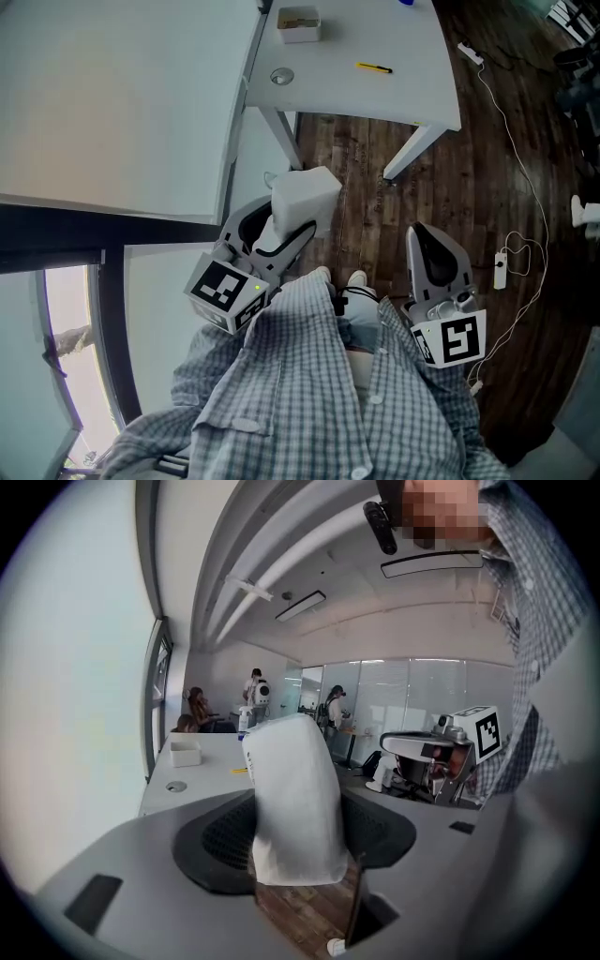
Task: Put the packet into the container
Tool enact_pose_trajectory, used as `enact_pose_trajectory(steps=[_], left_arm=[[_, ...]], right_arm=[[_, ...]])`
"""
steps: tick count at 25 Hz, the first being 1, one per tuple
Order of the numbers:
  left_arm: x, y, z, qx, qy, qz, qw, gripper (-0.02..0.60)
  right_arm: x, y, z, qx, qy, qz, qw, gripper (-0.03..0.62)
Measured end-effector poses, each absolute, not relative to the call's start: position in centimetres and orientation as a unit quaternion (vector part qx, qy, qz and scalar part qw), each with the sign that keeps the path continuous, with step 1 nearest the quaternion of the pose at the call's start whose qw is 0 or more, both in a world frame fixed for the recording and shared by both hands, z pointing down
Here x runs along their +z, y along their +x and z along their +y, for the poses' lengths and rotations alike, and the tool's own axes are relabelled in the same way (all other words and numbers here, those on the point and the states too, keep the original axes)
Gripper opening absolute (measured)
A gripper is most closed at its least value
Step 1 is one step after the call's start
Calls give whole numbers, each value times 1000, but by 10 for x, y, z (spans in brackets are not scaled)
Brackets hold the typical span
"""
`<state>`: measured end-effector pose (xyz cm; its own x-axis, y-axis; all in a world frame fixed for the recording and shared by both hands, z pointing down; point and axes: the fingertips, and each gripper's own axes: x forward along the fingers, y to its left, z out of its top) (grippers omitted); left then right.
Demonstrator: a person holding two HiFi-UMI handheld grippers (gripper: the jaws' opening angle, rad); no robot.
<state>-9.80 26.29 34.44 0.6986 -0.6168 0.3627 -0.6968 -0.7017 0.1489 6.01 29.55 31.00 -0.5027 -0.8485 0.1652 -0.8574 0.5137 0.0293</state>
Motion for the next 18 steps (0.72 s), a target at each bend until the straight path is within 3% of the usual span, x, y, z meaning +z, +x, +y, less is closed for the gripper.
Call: enact_pose_trajectory(steps=[18], left_arm=[[344, -129, 255, 142, 918, -349, 126, 268]], right_arm=[[316, 49, 294, 53, 550, -831, 66, 15]])
